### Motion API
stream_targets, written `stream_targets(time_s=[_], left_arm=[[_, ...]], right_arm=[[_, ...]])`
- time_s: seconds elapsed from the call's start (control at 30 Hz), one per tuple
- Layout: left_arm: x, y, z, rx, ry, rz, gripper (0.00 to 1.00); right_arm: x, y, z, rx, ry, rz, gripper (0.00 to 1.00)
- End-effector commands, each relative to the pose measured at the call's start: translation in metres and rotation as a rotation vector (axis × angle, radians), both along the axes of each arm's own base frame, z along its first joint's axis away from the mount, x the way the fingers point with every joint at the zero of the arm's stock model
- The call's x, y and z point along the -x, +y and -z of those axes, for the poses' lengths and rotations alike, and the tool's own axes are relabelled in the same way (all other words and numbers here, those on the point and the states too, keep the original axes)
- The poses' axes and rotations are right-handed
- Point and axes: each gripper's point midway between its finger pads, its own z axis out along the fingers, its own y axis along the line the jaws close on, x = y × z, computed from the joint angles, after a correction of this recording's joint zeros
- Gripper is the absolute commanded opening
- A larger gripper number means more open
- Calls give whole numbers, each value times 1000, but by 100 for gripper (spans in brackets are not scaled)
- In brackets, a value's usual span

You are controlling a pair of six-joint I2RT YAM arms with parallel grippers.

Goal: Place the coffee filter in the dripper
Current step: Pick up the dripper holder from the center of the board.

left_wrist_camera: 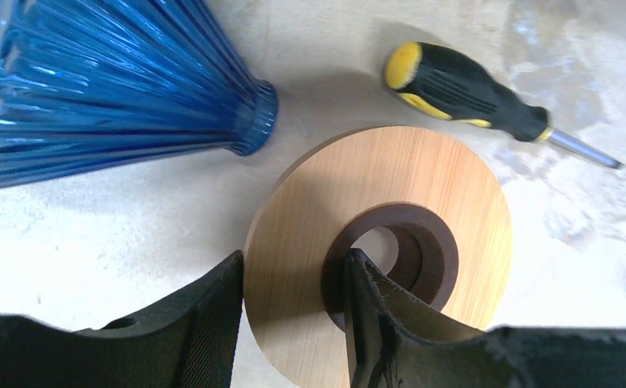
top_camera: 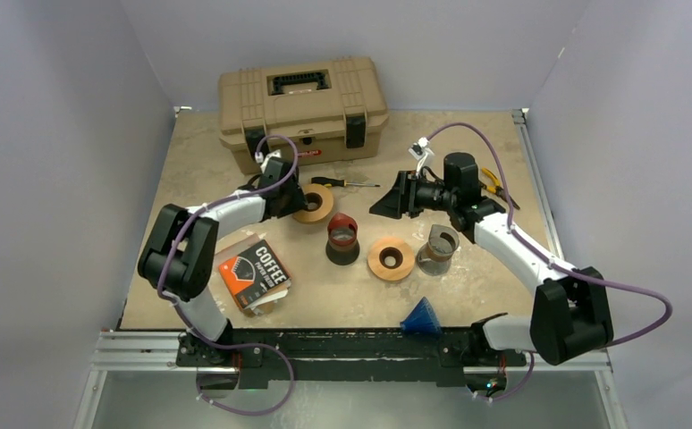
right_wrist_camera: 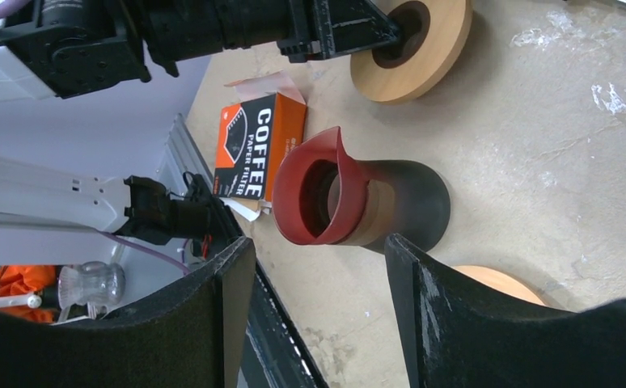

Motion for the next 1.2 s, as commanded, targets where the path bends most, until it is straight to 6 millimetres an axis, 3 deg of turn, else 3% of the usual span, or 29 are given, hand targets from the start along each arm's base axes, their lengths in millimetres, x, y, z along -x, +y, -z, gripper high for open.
stream_targets(time_s=[0.0, 0.17, 0.37, 0.57, 0.7, 0.93, 1.17], left_arm=[[-4, -23, -53, 127, -120, 66, 31], [4, -35, -82, 221, -170, 109, 31], [13, -53, -133, 357, -294, 196, 31], [32, -52, -169, 407, -410, 245, 32], [44, -54, -182, 425, -465, 283, 32], [56, -69, -186, 323, -468, 339, 33], [73, -99, -200, 311, -505, 406, 33]], right_arm=[[-2, -2, -14, -14, -64, 12, 64], [-1, -3, -21, -23, -79, 16, 65], [1, -3, -30, -31, -103, 17, 69], [4, -3, -42, -49, -132, 11, 74], [8, -3, -52, -73, -169, 1, 79], [14, -1, -68, -107, -205, -19, 85], [4, 11, -55, -121, -122, -9, 82]])
